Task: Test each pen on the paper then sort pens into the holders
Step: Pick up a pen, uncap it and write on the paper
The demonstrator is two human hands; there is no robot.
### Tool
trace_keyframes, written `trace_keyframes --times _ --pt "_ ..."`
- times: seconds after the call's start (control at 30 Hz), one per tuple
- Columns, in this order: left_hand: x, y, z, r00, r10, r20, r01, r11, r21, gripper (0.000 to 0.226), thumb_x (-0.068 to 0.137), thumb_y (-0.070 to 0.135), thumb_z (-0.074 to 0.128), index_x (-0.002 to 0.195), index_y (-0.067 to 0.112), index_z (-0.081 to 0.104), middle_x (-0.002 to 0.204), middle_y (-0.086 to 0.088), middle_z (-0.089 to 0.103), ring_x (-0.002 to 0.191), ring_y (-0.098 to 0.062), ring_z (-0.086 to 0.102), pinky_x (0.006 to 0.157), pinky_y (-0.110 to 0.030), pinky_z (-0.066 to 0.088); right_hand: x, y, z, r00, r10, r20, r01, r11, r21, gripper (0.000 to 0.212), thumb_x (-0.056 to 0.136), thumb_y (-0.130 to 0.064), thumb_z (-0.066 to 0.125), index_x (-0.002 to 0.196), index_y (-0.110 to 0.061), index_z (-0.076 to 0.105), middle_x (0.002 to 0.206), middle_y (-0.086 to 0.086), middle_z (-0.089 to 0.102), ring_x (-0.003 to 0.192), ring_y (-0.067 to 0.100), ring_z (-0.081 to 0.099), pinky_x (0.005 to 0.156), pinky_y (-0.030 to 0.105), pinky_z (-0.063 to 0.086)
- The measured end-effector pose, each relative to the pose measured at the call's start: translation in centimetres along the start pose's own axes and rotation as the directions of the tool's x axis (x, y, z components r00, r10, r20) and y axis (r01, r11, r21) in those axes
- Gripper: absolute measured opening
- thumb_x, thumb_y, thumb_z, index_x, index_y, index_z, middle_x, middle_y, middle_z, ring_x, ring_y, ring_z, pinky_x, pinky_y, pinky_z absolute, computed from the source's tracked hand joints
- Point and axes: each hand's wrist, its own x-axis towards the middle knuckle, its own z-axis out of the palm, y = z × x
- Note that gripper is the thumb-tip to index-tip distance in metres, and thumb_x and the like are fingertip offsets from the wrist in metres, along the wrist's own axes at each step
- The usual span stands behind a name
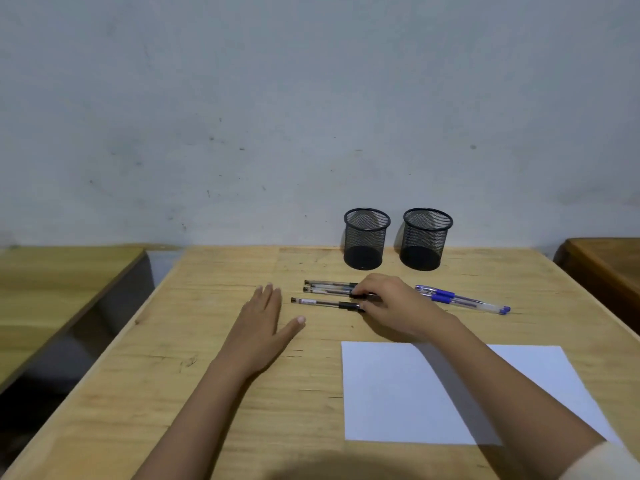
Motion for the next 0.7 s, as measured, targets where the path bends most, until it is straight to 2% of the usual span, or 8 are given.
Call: trace_keyframes --times 0.07,0.23,0.3,0.4,0.47,0.53,0.6,0.7 --pt "-0.6 -1.0 0.2 0.998 -0.038 0.046 0.036 0.997 0.062 0.084 0.088 0.066 0.027 0.151 0.016 0.004 0.16 -0.001 -0.004 0.147 -0.017 -0.007 0.12 -0.037 0.002 0.8 -0.8 1.1 0.999 0.007 0.046 -0.005 0.999 -0.046 0.022 0.088 -0.026 0.055 0.108 -0.02 0.062 0.105 -0.003 0.059 0.096 0.014 0.054 0.084 0.033 0.049" --pt "-0.9 -0.9 0.6 0.996 -0.043 0.083 0.031 0.989 0.145 0.099 0.071 0.08 0.005 0.15 0.021 0.001 0.159 0.003 -0.008 0.147 -0.014 -0.01 0.12 -0.038 -0.003 2.0 -1.9 2.6 0.997 0.079 0.002 -0.078 0.99 -0.12 0.023 0.089 -0.021 0.053 0.111 -0.018 0.062 0.107 0.002 0.056 0.096 0.019 0.052 0.077 0.031 0.045" --pt "-0.9 -0.9 0.6 0.996 -0.041 0.084 0.029 0.99 0.142 0.1 0.071 0.081 0.004 0.15 0.021 0.001 0.159 0.003 -0.008 0.146 -0.014 -0.011 0.119 -0.037 -0.004 2.2 -2.1 2.5 0.995 0.103 0.003 -0.102 0.989 -0.109 0.025 0.091 -0.018 0.05 0.111 -0.016 0.064 0.107 0.005 0.057 0.097 0.023 0.053 0.077 0.033 0.044" --pt "-1.0 -0.9 0.6 0.996 -0.039 0.079 0.027 0.989 0.146 0.08 0.088 0.068 0.017 0.15 0.02 0.001 0.159 0.002 -0.008 0.146 -0.014 -0.011 0.12 -0.037 -0.004 2.0 -2.8 2.0 0.989 0.134 -0.068 -0.127 0.987 0.094 0.028 0.091 -0.011 0.046 0.112 -0.014 0.065 0.101 0.006 0.058 0.096 0.022 0.053 0.079 0.031 0.04" --pt "-1.0 -0.8 0.6 0.997 -0.033 0.071 0.022 0.989 0.145 0.077 0.091 0.065 0.021 0.15 0.02 0.001 0.159 0.001 -0.008 0.147 -0.014 -0.01 0.12 -0.037 -0.003 1.6 -3.5 1.5 0.972 0.2 -0.123 -0.158 0.945 0.288 0.027 0.092 -0.011 0.047 0.112 -0.015 0.064 0.098 0.001 0.058 0.093 0.017 0.053 0.079 0.028 0.039" --pt "-0.9 -0.9 0.6 0.997 -0.038 0.066 0.028 0.989 0.145 0.079 0.09 0.066 0.019 0.15 0.019 0.002 0.16 0.001 -0.006 0.147 -0.015 -0.009 0.12 -0.037 -0.003 0.9 -4.2 1.2 0.947 0.288 -0.144 -0.176 0.838 0.516 0.021 0.093 -0.012 0.048 0.108 -0.017 0.062 0.092 -0.002 0.06 0.085 0.015 0.056 0.078 0.032 0.046" --pt "-1.0 -0.7 0.6 0.998 -0.039 0.057 0.031 0.991 0.132 0.082 0.087 0.068 0.017 0.15 0.019 0.003 0.16 0.0 -0.005 0.147 -0.015 -0.007 0.12 -0.036 -0.002 0.2 -4.9 1.2 0.919 0.366 -0.148 -0.158 0.684 0.712 0.018 0.093 -0.008 0.049 0.105 -0.014 0.06 0.088 0.0 0.063 0.078 0.015 0.062 0.08 0.034 0.052" --pt "-1.3 -0.6 0.4 0.999 -0.039 0.02 0.037 0.995 0.09 0.075 0.092 0.062 0.026 0.15 0.017 0.01 0.16 0.0 0.002 0.148 -0.015 -0.001 0.119 -0.035 0.004 -0.5 -5.7 1.6 0.889 0.42 -0.182 -0.059 0.499 0.865 0.014 0.087 0.003 0.054 0.096 -0.006 0.061 0.085 0.004 0.066 0.074 0.006 0.067 0.074 0.016 0.054"
